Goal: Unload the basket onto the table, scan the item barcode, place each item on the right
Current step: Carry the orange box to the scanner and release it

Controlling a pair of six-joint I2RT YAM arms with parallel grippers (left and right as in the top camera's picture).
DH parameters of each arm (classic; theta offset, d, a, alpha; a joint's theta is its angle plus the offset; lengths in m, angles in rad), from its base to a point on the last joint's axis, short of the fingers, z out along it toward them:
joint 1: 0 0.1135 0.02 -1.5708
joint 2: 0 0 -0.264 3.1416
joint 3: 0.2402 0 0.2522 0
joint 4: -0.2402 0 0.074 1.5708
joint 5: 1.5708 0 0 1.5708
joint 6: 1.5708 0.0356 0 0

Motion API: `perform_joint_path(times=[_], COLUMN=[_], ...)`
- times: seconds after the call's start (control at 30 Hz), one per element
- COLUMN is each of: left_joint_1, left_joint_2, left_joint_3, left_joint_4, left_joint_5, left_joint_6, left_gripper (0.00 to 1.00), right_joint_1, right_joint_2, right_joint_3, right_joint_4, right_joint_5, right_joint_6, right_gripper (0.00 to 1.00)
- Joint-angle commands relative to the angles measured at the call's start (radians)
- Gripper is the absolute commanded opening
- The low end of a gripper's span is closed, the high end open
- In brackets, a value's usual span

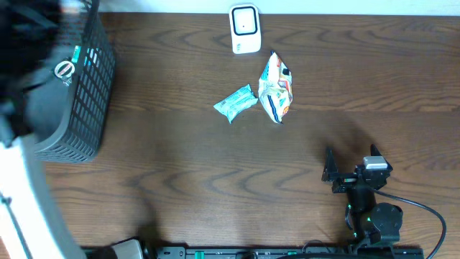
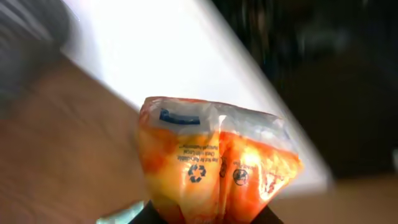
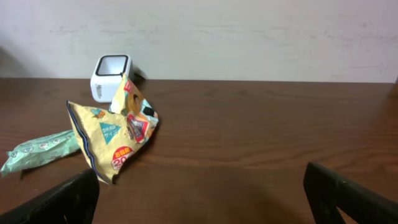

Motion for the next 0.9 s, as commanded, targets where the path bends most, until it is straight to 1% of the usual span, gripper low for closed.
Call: perform_joint_path(times=[0.0,0.07,0.17,0.27,0.37,0.53,0.67,0.7,0.73,0.87], left_joint_1=[-0.249,-0.353,-0.489,-0.592,-0.662,-0.734,-0.758,-0.761,-0.764,-0.782], left_joint_2=[0.080,0.127,0.209,0.306,0.404,0.568,0.672,0.697,0.715,0.780], left_joint_3=[-0.018,-0.019,-0.019,-0.019,-0.019,-0.019,-0.019,-0.019,-0.019,-0.019], left_joint_4=[-0.078,-0.139,-0.189,-0.180,-0.151,-0.103,-0.049,-0.034,-0.022,0.021], left_joint_5=[-0.011,-0.113,-0.261,-0.363,-0.454,-0.468,-0.468,-0.468,-0.468,-0.449], left_joint_6=[0.245,0.303,0.338,0.410,0.440,0.449,0.448,0.447,0.447,0.435], left_gripper=[0.08,0.08,0.08,0.07,0.08,0.08,0.17,0.24,0.28,0.30], right_joint_1=[0.003,0.003,0.003,0.003,0.003,0.003,0.003,0.003,0.003,0.003], right_joint_2=[-0.005,-0.005,-0.005,-0.005,-0.005,-0.005,-0.005,-0.005,-0.005,-0.005], right_joint_3=[-0.002,-0.002,-0.002,-0.002,-0.002,-0.002,-0.002,-0.002,-0.002,-0.002], right_joint_4=[-0.004,-0.004,-0.004,-0.004,-0.004,-0.004,-0.004,-0.004,-0.004,-0.004], right_joint_5=[0.004,0.004,0.004,0.004,0.004,0.004,0.004,0.004,0.004,0.004], right_joint_6=[0.010,0.010,0.010,0.010,0.010,0.010,0.010,0.010,0.010,0.010], right_gripper=[0.99,0.99,0.99,0.99,0.99,0.99,0.99,0.99,0.99,0.99])
